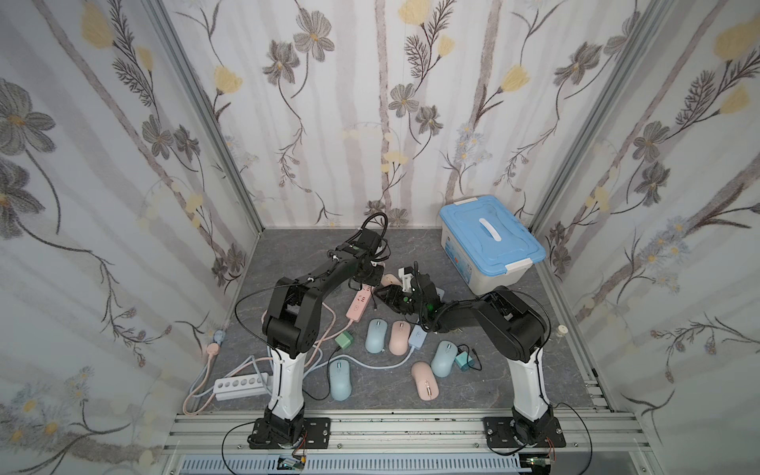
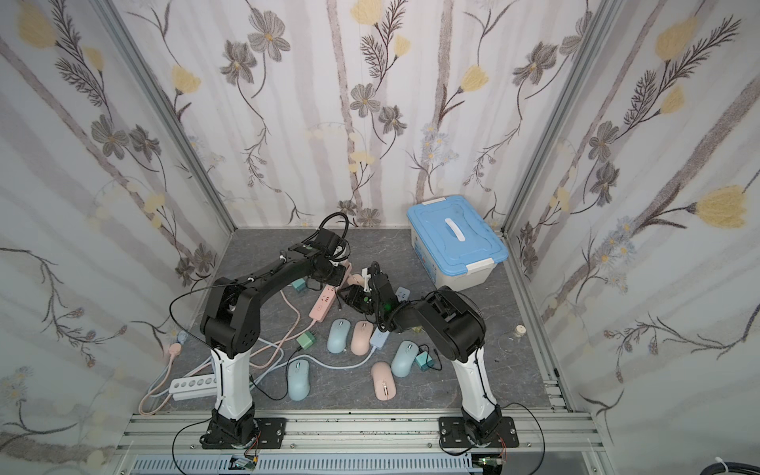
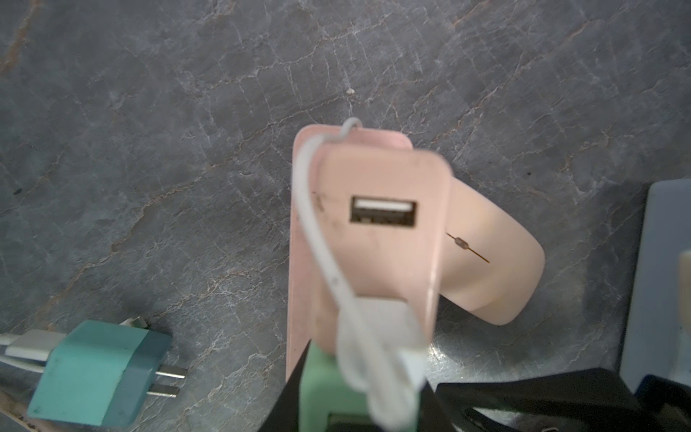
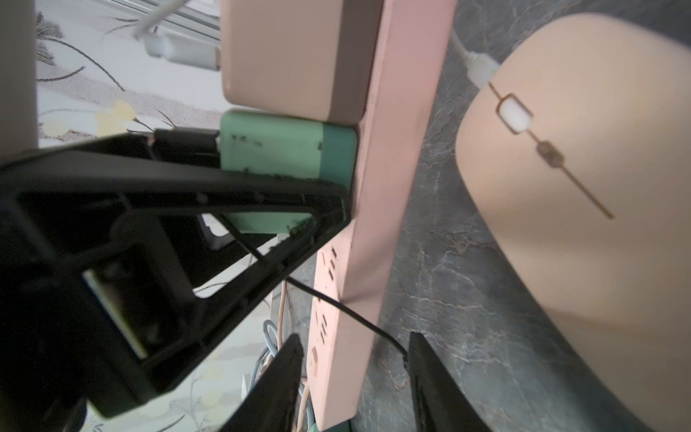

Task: Unplug the wireless mouse
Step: Remove the plug from the socket.

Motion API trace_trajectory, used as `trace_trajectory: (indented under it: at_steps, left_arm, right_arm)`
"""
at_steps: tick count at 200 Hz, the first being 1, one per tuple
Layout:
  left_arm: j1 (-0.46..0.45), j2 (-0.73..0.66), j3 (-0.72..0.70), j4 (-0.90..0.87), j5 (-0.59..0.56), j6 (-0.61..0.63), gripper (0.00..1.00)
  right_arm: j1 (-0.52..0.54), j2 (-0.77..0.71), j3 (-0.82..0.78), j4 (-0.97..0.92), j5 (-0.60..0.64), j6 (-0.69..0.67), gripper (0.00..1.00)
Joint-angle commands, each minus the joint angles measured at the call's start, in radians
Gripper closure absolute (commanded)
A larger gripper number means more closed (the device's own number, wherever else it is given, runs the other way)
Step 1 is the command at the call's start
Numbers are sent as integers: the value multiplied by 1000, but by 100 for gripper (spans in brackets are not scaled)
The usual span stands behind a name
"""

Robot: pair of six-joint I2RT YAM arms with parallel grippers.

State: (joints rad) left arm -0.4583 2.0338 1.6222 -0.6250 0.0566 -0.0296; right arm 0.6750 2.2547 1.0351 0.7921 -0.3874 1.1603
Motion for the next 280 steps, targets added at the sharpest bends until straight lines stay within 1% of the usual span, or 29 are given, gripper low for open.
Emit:
trace_trajectory:
  at_steps: [1, 14, 34, 55, 67, 93, 138, 163, 215, 225, 239, 255, 280]
  left_arm:
    - [1, -17, 7, 22, 12, -11, 100]
    - [1, -21, 3, 24, 19, -16, 100]
    - [1, -28, -3, 29, 29, -19, 100]
    - [1, -40, -16, 30, 31, -8, 100]
    - [1, -46, -25, 31, 38, 2, 100]
    - [3, -53, -45, 38, 53, 17, 100]
    - [4, -66, -63, 46, 73, 37, 100]
    - [5, -71, -75, 50, 86, 46, 100]
    - [5, -96, -105, 59, 88, 56, 100]
    - [5, -96, -105, 53, 88, 56, 100]
    - [4, -91, -101, 34, 91, 59, 100]
    - [4, -91, -108, 26, 89, 65, 100]
    - [7, -97, -122, 33, 84, 66, 100]
  right_arm:
    - [2, 16, 8, 91, 6, 28, 54]
    - [5, 24, 8, 105, -3, 29, 53]
    - [8, 27, -8, 118, 14, 31, 48]
    - [-5, 30, -37, 163, 22, 72, 52]
    - [-19, 23, -65, 198, 30, 87, 52]
    - [-46, 20, -66, 191, 27, 96, 52]
    - [-72, 24, -18, 173, 19, 98, 48]
    - [-75, 26, 29, 126, 27, 100, 45]
    - [-87, 43, 77, 59, 53, 121, 48]
    - [-85, 46, 77, 73, 50, 124, 47]
    - [-85, 47, 63, 125, 41, 131, 40]
    - [-84, 41, 29, 210, 44, 154, 34]
    - [-84, 30, -4, 298, 44, 176, 30]
